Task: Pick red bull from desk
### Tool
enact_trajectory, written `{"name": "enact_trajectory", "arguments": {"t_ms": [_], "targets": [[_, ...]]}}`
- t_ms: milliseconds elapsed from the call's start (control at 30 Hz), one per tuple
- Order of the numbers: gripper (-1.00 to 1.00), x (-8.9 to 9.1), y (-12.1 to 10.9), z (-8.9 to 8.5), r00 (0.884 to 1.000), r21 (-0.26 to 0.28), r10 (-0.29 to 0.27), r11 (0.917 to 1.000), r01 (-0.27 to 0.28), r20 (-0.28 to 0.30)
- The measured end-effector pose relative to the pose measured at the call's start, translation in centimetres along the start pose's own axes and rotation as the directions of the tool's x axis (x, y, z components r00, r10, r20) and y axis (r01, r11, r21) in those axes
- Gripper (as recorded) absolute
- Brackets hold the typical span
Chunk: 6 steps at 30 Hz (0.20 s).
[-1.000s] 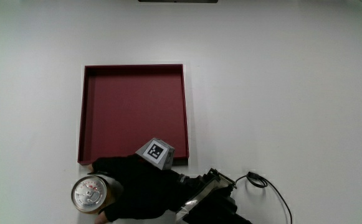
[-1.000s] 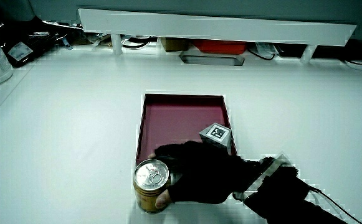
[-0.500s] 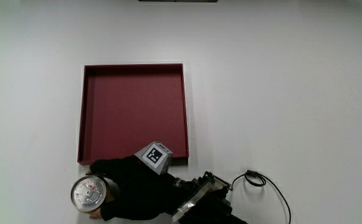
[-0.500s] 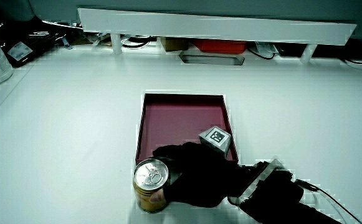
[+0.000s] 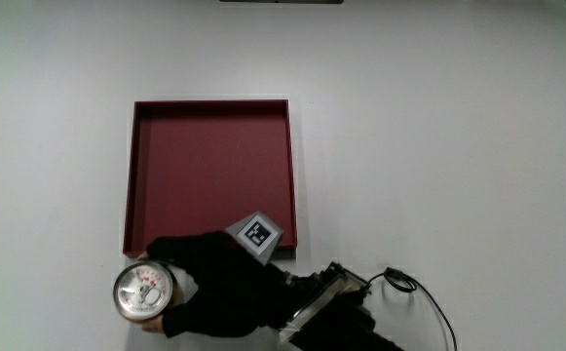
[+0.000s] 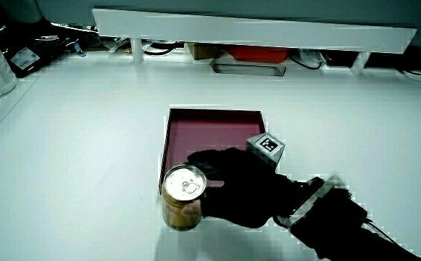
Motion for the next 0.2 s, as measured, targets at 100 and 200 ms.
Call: {"name": "enact_trajectory", "arguments": {"t_ms": [100, 200], "targets": [[1.0, -1.9, -0.2, 1.2, 0.998, 0.019, 0.029, 0.9994, -0.028, -0.048], [1.0, -3.3, -0.6, 2.6, 0.999, 0.054, 0.02, 0.9984, -0.018, -0.045]]}}
